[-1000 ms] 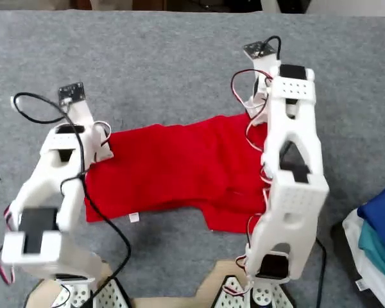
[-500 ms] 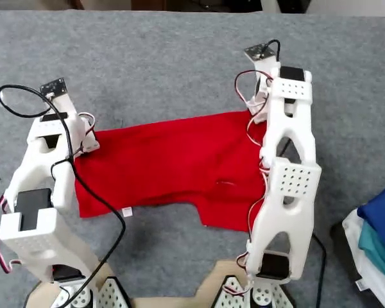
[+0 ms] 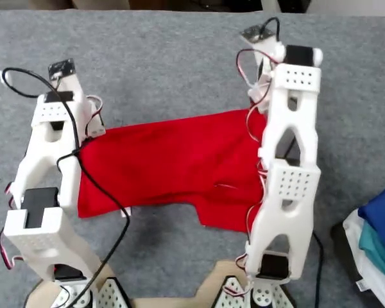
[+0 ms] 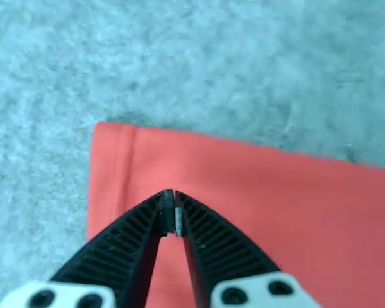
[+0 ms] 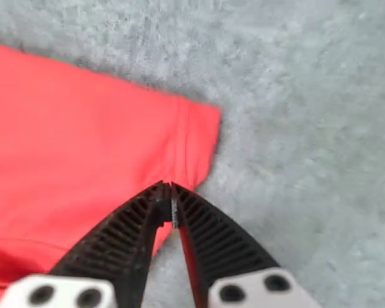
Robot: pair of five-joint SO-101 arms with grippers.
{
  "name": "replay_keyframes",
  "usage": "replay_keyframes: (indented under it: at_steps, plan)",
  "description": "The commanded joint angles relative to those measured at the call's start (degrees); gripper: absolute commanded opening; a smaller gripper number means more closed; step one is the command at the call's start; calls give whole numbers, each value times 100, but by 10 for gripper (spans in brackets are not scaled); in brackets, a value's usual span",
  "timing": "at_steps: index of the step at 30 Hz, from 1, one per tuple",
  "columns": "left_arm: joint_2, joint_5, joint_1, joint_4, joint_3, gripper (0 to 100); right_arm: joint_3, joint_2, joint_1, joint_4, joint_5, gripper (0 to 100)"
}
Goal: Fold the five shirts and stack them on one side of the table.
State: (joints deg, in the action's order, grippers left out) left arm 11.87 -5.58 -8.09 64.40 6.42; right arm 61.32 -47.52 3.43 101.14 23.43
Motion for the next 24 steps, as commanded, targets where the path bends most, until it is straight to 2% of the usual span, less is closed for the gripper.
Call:
replay_keyframes:
  at_steps: [1, 7, 12, 15, 20, 24]
  plan:
    - [-136, -26, 123, 237, -466, 19, -57, 813, 92, 123, 114, 5]
    - [-1640, -9, 501, 132, 782, 19, -2334, 2413, -22, 79, 343, 5]
    - [-3670, 141, 554, -765, 2884, 19, -4585, 3662, -409, -431, 193, 5]
    - [-4462, 360, 281, -1266, 3824, 19, -5807, 4198, -699, -1090, 176, 5]
    - [-4541, 563, -501, -1881, 4536, 19, -7055, 4488, -1376, -1978, -308, 5]
    - [-4303, 536, -721, -2497, 4897, 19, -7371, 4171, -1763, -2365, -633, 5]
